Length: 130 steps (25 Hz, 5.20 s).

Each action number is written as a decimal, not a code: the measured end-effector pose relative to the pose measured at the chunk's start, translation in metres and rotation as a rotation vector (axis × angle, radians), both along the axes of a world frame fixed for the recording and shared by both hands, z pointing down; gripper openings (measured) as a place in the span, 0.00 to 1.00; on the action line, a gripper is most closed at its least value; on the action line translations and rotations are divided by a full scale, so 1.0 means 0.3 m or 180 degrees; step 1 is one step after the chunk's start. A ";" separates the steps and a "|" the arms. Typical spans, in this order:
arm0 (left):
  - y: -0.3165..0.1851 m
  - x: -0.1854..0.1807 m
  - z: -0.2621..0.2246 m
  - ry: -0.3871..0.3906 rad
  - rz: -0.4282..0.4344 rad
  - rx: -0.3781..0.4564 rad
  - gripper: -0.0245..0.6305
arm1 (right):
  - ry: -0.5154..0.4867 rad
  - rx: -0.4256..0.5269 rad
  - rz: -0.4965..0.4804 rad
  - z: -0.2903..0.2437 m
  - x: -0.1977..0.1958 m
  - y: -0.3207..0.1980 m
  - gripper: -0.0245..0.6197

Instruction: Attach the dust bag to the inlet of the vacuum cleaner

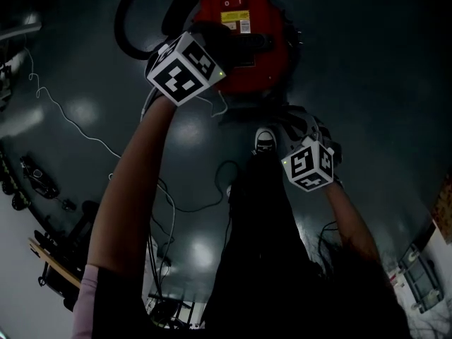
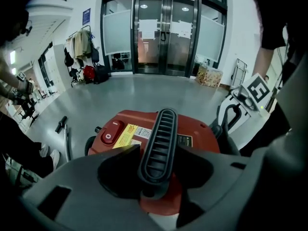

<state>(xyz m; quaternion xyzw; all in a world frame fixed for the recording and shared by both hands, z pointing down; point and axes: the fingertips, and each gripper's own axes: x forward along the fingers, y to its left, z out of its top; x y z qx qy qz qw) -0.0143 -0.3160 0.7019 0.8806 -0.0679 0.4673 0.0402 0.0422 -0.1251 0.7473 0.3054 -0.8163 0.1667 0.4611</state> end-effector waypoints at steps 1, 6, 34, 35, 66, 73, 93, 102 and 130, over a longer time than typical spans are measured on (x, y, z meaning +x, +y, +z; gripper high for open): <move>0.001 0.004 -0.005 0.0016 -0.0001 0.0010 0.33 | 0.0103 -0.0022 -0.0321 -0.005 -0.005 -0.003 0.15; -0.001 -0.005 -0.011 0.0029 -0.0034 0.0030 0.33 | -0.0823 -0.1039 0.0617 0.019 -0.005 -0.013 0.15; -0.006 -0.015 0.017 0.0106 -0.0063 -0.0040 0.34 | 0.0197 -0.0106 -0.1195 0.048 -0.026 0.002 0.13; -0.005 -0.013 0.018 0.0105 -0.0062 -0.0052 0.34 | -0.0041 -0.0325 -0.0671 0.050 -0.013 -0.005 0.13; -0.011 -0.013 0.015 0.0026 -0.0114 -0.0142 0.34 | 0.0261 -0.0315 -0.1284 -0.094 -0.085 -0.024 0.28; -0.007 -0.016 0.013 0.0020 -0.0125 -0.0137 0.34 | 0.0692 -0.0369 -0.1984 0.004 -0.217 0.012 0.27; -0.003 -0.033 -0.118 0.0221 -0.0564 -0.0026 0.37 | 0.0208 -0.0238 -0.0221 -0.094 -0.151 -0.049 0.33; 0.226 -0.135 -0.361 0.0592 -0.1050 -0.0185 0.37 | -0.0071 -0.0260 0.0309 -0.331 -0.071 -0.012 0.33; 1.583 -0.322 -1.255 0.1407 -0.2017 0.0009 0.13 | -0.0634 0.0266 0.1162 -1.251 -0.134 0.883 0.11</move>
